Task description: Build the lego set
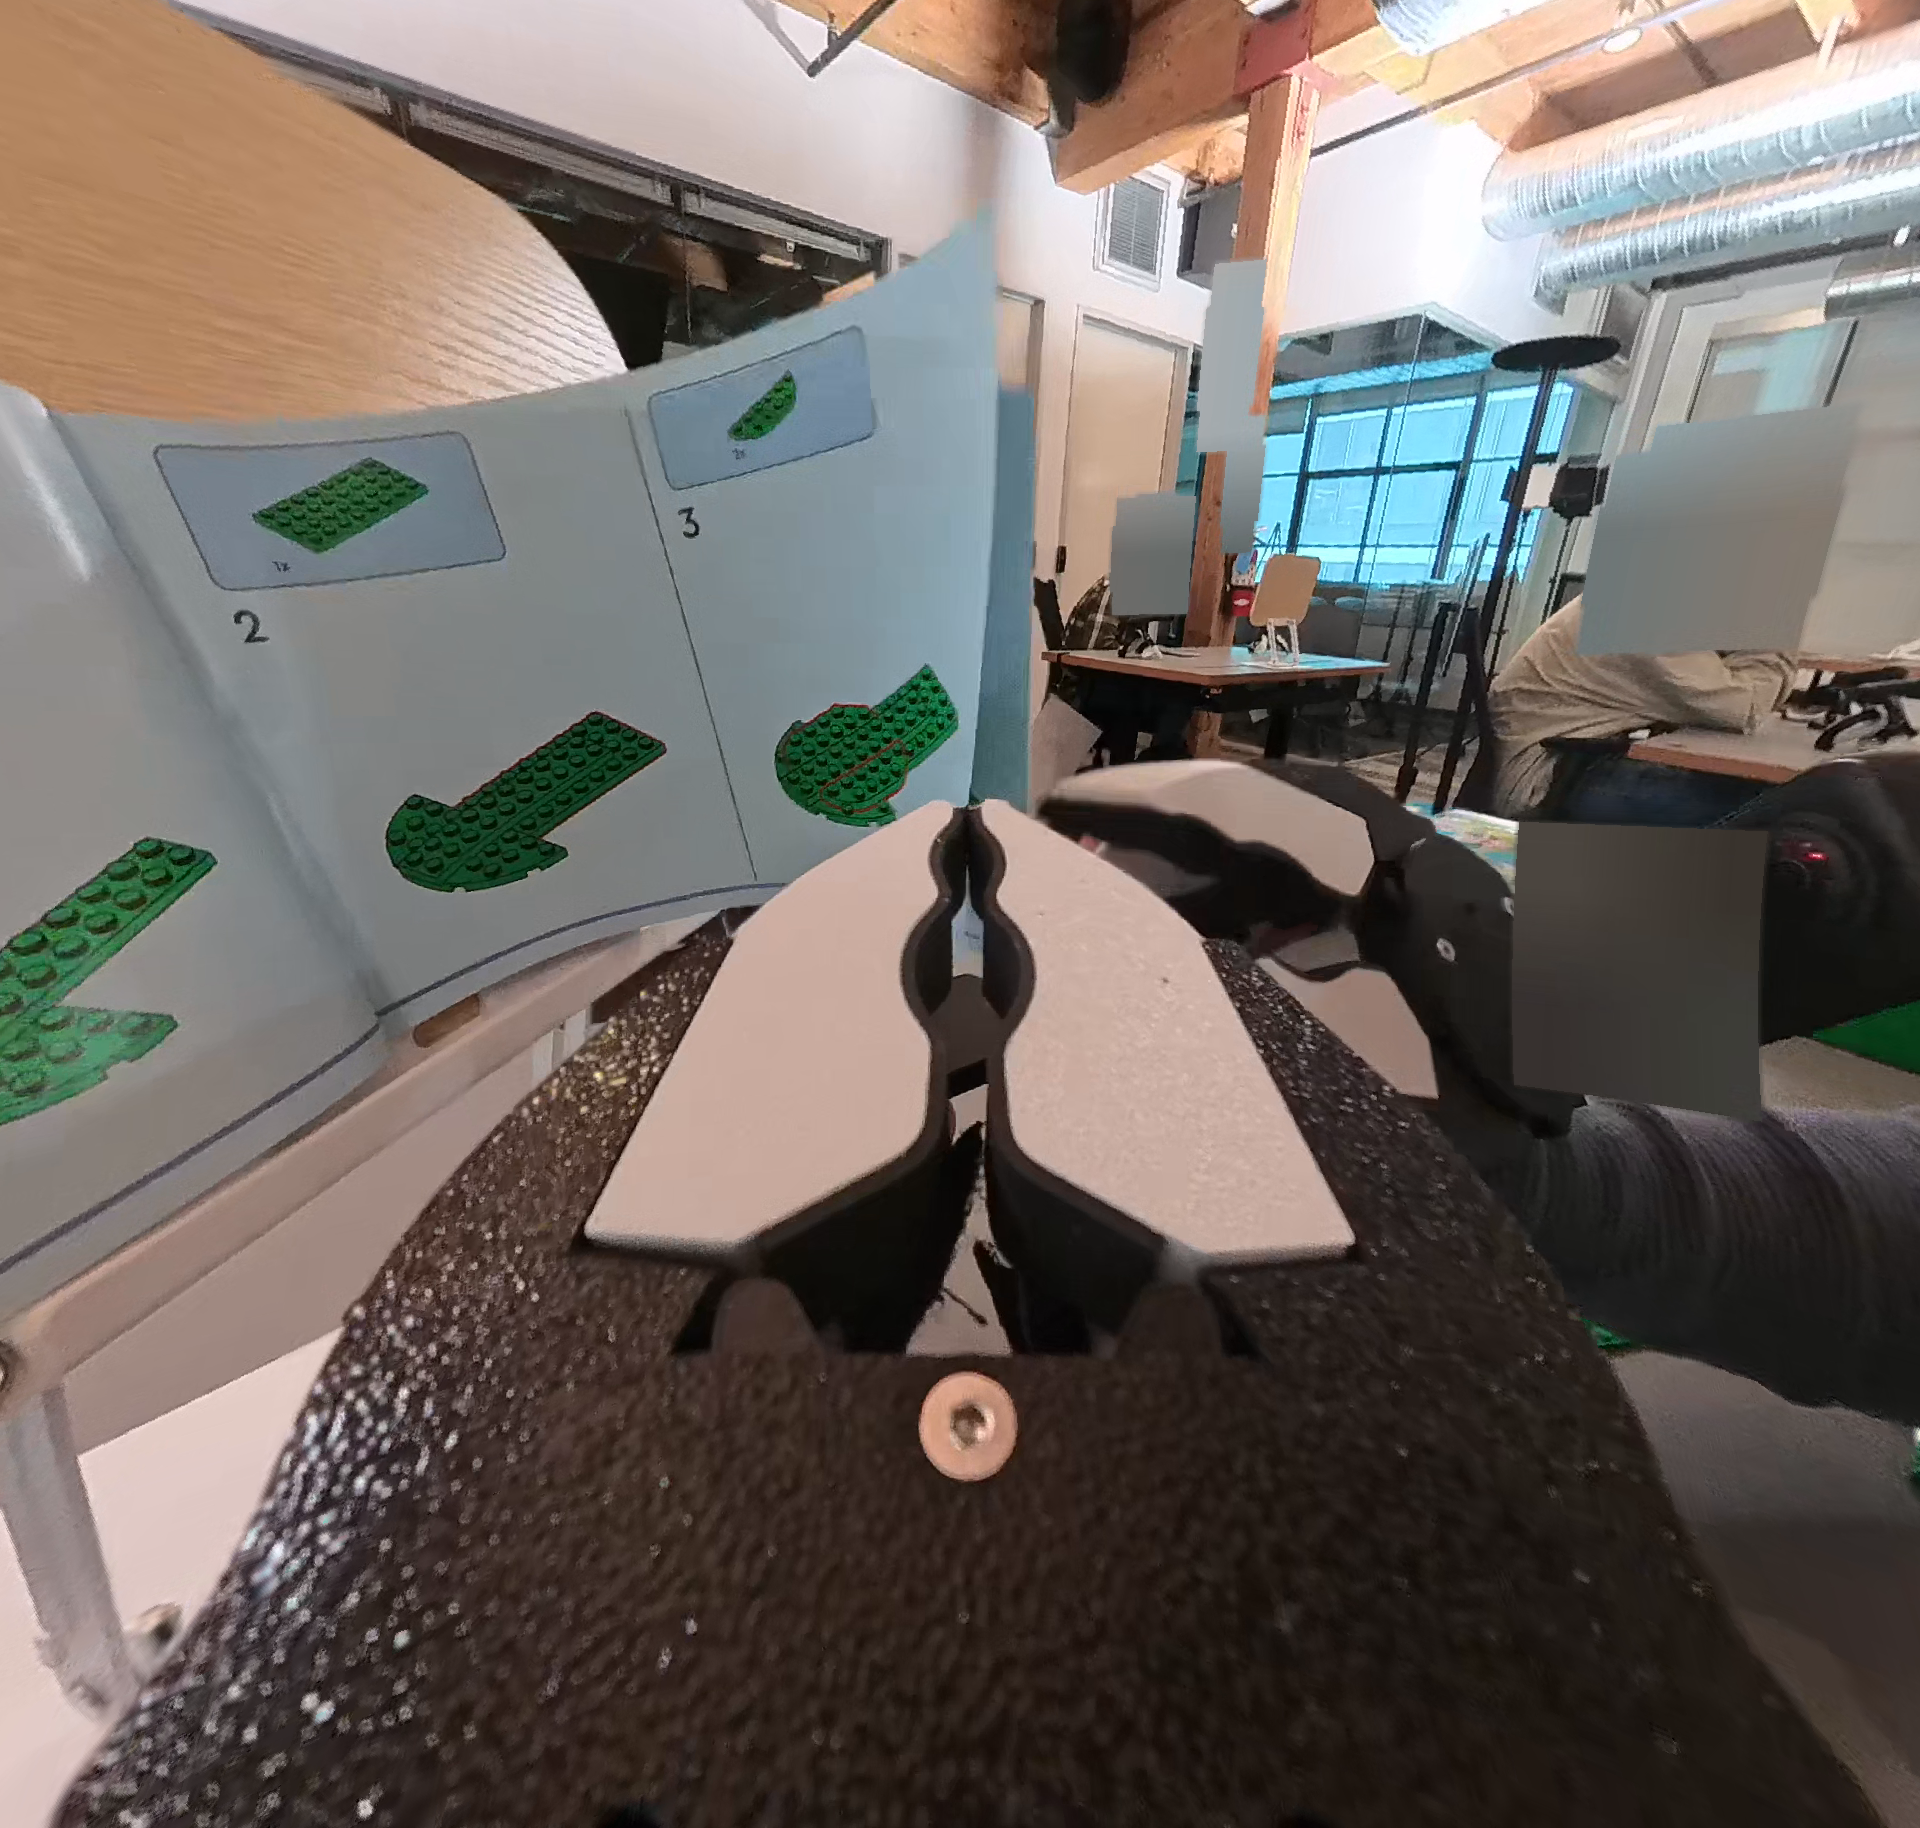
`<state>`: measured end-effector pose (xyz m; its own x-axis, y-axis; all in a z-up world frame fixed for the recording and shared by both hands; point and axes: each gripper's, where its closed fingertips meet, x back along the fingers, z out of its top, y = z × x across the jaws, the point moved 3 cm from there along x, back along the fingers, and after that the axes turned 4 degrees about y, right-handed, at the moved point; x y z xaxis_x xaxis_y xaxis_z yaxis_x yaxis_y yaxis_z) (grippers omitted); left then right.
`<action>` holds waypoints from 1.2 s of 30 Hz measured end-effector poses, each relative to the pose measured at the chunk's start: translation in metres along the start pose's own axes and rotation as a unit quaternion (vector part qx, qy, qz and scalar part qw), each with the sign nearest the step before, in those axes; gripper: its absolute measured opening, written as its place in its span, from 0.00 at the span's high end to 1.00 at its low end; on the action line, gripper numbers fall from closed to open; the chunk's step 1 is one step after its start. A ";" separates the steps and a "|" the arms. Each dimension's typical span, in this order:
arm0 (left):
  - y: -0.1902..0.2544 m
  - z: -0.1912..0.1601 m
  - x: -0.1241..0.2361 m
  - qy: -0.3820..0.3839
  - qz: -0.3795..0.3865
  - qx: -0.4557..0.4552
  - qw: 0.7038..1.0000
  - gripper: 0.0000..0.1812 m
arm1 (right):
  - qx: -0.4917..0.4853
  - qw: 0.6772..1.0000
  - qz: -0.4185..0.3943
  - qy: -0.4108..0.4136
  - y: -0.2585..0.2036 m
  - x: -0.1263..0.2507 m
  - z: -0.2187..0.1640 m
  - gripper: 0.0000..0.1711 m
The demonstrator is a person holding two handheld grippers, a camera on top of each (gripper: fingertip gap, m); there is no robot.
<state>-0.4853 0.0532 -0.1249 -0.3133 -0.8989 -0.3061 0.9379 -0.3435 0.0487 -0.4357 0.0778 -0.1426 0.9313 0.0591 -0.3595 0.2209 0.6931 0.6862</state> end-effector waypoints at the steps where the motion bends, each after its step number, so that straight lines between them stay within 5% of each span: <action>1: -0.001 0.000 0.000 0.003 0.000 0.007 1.000 1.00 | -0.006 1.000 -0.019 0.003 0.006 0.003 0.000 0.82; 7: -0.001 0.001 0.002 0.019 -0.026 0.044 0.998 1.00 | -0.035 0.990 -0.131 0.045 0.043 0.028 0.011 0.71; 11: 0.008 0.002 0.003 0.029 -0.073 0.065 0.995 1.00 | -0.185 0.975 0.009 0.120 0.028 0.021 0.025 0.73; 15: 0.016 0.003 0.005 0.035 -0.120 0.086 0.988 1.00 | -0.334 0.925 0.146 0.103 0.015 0.008 0.015 0.61; 20: 0.018 -0.001 0.006 0.045 -0.147 0.104 0.983 1.00 | -0.337 0.917 0.200 0.078 -0.002 -0.001 0.010 0.56; 36: 0.018 -0.007 0.005 0.042 -0.153 0.111 0.981 0.98 | -0.343 0.909 0.226 0.068 -0.014 -0.006 0.007 0.60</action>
<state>-0.4691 0.0443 -0.1327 -0.5527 -0.7221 -0.4161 0.7438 -0.6526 0.1446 -0.4424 0.0623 -0.1456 0.8269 0.5058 -0.2458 -0.4518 0.8578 0.2452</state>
